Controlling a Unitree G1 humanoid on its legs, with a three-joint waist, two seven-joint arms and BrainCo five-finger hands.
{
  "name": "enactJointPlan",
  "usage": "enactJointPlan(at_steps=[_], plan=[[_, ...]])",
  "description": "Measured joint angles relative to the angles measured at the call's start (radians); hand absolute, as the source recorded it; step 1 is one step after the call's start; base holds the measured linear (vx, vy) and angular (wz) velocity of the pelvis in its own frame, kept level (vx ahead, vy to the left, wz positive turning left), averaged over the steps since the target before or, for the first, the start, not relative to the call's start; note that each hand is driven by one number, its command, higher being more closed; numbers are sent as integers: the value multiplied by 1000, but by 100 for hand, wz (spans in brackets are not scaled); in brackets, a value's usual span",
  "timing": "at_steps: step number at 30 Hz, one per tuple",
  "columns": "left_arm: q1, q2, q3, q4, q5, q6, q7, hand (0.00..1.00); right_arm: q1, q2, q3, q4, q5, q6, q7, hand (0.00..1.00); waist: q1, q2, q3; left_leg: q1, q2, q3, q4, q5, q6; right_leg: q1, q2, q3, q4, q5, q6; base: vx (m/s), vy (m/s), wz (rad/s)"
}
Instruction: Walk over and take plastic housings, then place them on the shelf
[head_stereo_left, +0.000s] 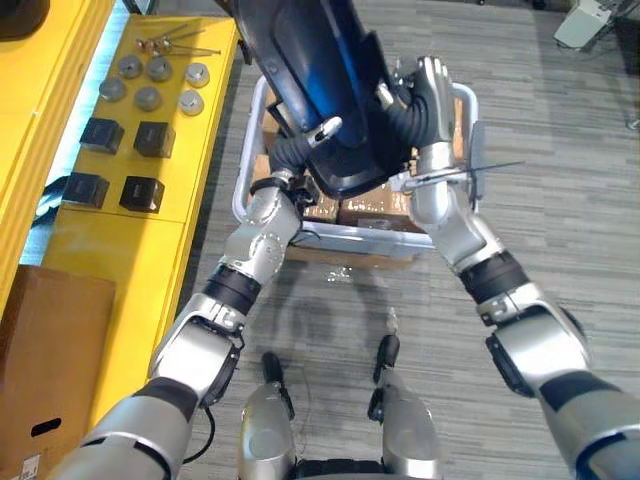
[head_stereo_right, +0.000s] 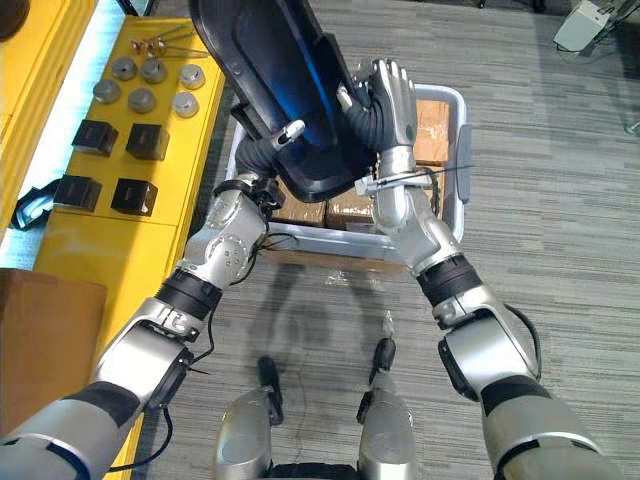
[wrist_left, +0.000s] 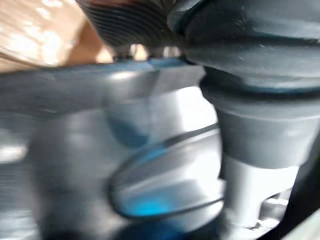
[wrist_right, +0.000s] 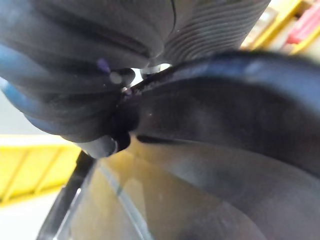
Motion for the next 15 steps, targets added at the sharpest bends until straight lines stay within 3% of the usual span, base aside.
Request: enactJointPlan(at_steps=[3,6,11,15], plan=[[91,-39,5,-22,-16,-68,14,100,103,36,4,-82,-2,1,-23,100,-1,15,-57,12,-4,1,-25,-1,-1,12,2,-5,-18,0,1,31,11,2],[154,-57,5,-36,-15,-96,14,100,178,68,5,-110,-2,2,-45,100,3,23,-101,14,-4,0,-34,0,-1,11,3,-9,-18,-2,0,56,20,3],[288,-64,6,-146,-1,-110,16,100,305,98,16,-199,0,0,-60,100,4,19,-137,67,-8,-3,-57,0,-1,59,0,-27,-18,-8,3,19,23,5],[443,-94,5,-234,63,-135,49,100,430,134,44,-244,19,-8,-60,100,12,10,-224,86,-14,-5,-80,1,-2,71,-5,-31,-18,-24,11,26,14,3]])
